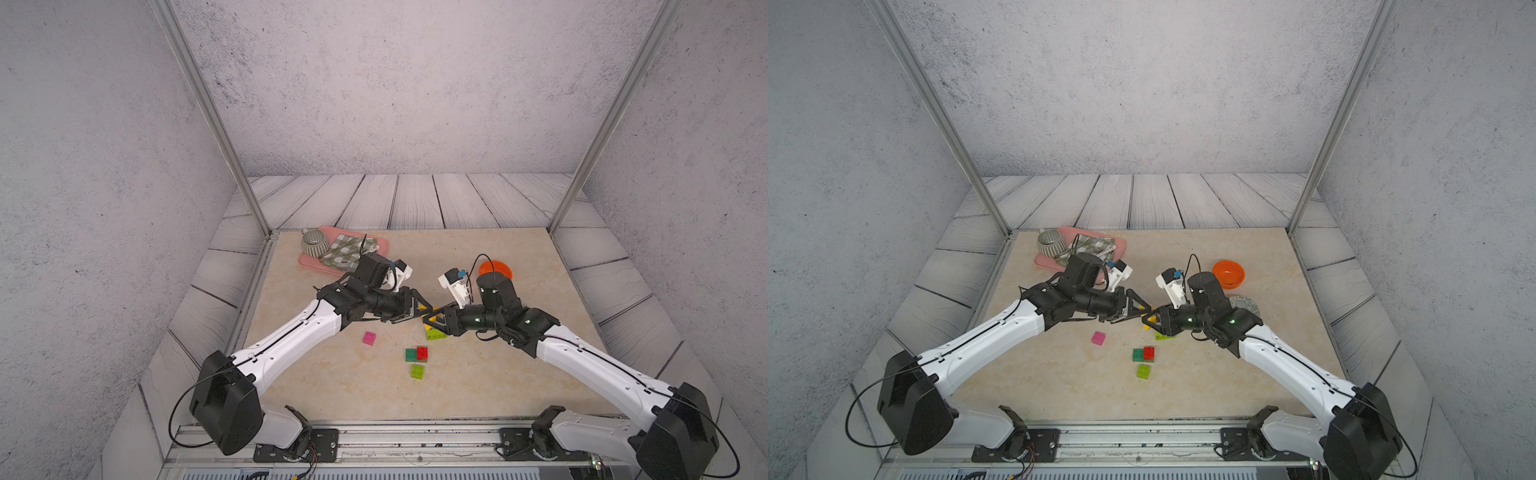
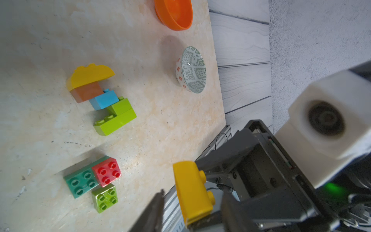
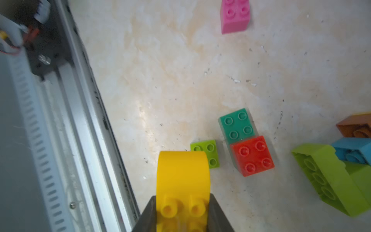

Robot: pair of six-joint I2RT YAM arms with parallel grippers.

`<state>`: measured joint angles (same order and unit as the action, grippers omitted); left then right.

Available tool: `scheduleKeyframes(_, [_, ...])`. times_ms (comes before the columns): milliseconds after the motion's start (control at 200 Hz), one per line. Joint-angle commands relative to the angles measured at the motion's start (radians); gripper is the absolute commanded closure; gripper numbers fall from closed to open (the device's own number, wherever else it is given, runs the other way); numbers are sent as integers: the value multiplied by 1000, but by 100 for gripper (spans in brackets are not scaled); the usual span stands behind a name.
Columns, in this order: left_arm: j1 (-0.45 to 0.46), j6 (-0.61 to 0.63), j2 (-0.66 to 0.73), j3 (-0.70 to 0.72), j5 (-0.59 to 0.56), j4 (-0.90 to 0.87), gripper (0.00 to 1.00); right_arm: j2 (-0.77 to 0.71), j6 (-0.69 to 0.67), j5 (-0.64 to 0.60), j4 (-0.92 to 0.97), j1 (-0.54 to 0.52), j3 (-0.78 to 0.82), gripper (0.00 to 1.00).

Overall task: Assemble the letter s with lego
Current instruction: Pick up the lego brick from the center of the board, then assemble the lego brick with the lego brick.

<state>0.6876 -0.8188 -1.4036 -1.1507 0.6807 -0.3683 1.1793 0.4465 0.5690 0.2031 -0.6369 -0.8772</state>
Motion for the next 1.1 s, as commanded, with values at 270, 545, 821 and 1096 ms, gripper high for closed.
scheduleKeyframes(270, [-40,87,216,-35,-176,-93,1,-111,-268,-55,221,-34,6,75])
scheduleKeyframes(545, [-315,182,347,-5,-247,-241,1,77,-550,-326,346,-317,-2,79])
scheduleKeyframes(821, [-384,209,341,82,-204,-239,1,240,-677,-440,348,-337,-27,81])
scheduleKeyframes(1096, [-393,225,330,105,-182,-228,1,342,-740,-445,367,-337,-58,84])
